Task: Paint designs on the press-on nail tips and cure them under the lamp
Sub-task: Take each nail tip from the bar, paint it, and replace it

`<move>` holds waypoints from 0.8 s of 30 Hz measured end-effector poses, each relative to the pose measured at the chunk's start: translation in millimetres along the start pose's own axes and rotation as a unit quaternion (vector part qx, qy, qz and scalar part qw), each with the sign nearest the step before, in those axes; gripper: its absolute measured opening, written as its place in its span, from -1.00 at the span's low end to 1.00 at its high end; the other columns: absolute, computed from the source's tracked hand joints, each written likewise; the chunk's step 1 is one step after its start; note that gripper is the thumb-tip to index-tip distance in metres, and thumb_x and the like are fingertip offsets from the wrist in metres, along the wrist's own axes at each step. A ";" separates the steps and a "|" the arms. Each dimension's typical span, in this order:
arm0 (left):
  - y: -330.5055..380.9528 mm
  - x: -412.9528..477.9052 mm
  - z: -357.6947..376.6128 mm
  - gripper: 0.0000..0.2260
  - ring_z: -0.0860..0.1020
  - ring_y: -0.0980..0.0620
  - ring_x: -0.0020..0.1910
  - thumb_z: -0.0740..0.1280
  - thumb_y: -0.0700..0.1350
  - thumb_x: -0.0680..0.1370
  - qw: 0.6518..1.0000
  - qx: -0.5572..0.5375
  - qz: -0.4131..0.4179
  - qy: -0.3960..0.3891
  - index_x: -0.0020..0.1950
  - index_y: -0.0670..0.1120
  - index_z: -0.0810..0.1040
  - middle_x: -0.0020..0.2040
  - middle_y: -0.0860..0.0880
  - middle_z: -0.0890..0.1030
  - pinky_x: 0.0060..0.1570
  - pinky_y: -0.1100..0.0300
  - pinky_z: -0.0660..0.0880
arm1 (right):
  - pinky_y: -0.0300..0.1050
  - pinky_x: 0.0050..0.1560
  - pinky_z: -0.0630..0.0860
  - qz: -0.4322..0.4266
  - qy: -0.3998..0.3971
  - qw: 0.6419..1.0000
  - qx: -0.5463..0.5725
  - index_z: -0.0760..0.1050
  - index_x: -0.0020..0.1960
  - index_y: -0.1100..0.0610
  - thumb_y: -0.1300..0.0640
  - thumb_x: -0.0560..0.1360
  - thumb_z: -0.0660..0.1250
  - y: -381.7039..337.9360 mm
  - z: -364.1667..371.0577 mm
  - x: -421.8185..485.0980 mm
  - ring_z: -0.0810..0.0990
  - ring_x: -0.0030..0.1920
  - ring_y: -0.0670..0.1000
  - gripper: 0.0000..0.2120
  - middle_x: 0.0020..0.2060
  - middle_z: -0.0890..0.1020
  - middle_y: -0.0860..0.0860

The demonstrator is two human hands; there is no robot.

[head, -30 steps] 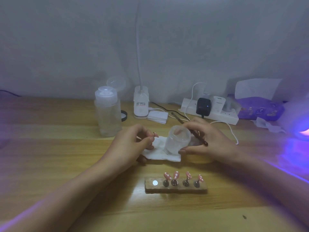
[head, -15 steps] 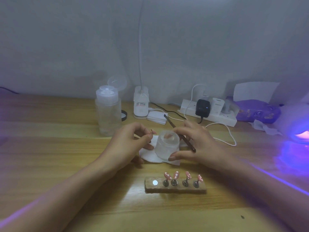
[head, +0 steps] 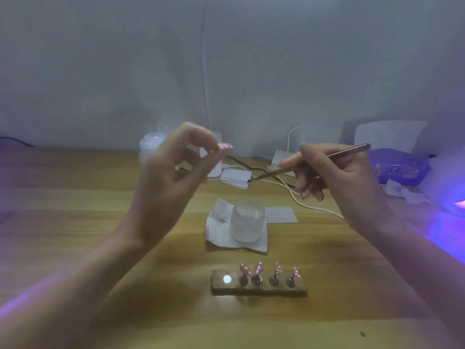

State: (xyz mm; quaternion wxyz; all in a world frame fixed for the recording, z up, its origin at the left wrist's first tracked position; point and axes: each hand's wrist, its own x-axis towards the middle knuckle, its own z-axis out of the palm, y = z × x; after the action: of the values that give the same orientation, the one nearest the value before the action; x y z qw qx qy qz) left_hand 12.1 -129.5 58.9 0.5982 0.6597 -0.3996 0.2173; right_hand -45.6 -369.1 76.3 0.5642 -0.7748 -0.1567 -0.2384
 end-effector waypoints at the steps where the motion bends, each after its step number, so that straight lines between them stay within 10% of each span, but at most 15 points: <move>1: 1.7 4.7 -2.1 -0.94 0.54 0.17 -0.34 0.38 -0.07 0.59 1.000 -0.019 0.000 -0.001 -0.02 0.03 0.52 -0.16 0.05 0.60 -0.41 0.40 0.39 | -0.27 -0.53 0.35 0.001 0.006 1.000 -0.003 0.70 -0.11 0.14 0.01 0.60 0.27 -1.7 -0.9 1.0 0.50 -0.52 -0.01 -0.70 -0.47 0.57 0.07; 24: -18.8 -40.9 13.2 -0.91 0.39 0.23 -0.54 0.45 -0.12 0.51 0.972 -0.069 -0.222 -0.020 -0.17 0.04 0.62 -0.45 0.17 0.53 -0.52 0.45 0.33 | -0.20 -0.52 0.46 0.093 -0.064 0.993 -0.015 0.45 -0.22 0.14 0.12 0.55 0.42 17.6 16.9 -13.8 0.56 -0.48 0.04 -0.77 -0.44 0.62 0.11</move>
State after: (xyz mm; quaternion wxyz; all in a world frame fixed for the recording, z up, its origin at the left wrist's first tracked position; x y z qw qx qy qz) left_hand 0.4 -131.9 13.6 0.6677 0.6931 -0.2692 0.0371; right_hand -44.9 -358.2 50.4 0.5612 -0.8080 -0.1161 -0.1371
